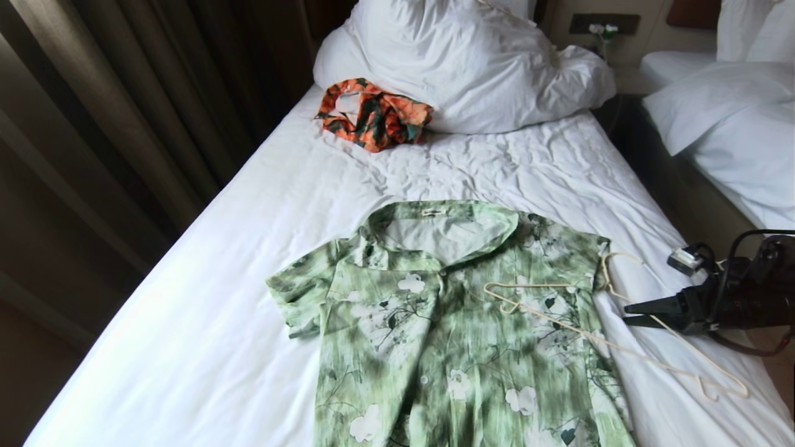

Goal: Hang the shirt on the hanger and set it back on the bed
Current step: Lift the shirt and hanger

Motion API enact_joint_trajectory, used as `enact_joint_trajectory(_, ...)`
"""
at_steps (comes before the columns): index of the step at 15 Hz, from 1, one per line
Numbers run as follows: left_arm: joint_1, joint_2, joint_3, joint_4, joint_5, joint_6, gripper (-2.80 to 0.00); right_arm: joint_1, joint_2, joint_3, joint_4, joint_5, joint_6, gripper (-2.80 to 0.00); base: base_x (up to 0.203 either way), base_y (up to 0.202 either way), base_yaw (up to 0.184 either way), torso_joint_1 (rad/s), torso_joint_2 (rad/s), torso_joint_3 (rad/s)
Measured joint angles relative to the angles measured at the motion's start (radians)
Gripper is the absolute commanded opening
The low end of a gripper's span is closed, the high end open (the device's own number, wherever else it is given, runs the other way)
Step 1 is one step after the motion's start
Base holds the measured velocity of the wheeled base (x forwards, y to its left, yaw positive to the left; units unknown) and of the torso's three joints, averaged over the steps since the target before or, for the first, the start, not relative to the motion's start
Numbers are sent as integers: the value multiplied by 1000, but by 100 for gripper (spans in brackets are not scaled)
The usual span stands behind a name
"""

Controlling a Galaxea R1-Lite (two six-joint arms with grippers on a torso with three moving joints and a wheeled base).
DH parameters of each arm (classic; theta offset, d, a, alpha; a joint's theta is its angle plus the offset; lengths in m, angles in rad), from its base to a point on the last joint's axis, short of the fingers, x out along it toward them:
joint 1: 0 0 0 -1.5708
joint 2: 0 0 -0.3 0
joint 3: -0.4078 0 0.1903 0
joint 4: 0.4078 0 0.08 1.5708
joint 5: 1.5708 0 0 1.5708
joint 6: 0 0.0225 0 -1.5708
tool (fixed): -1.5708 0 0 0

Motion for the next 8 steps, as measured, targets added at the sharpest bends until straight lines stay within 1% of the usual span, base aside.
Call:
enact_joint_trajectory(2,0,0,0,0,0,0,-280,7,5,0,0,-1,1,0,0,0,0,0,0,0)
enact_joint_trajectory(3,0,0,0,0,0,0,-280,10,6,0,-4,-1,2,-280,0,0,0,0,0,0)
enact_joint_trajectory(8,0,0,0,0,0,0,-280,14,8,13,-32,-6,7,-280,0,0,0,0,0,0)
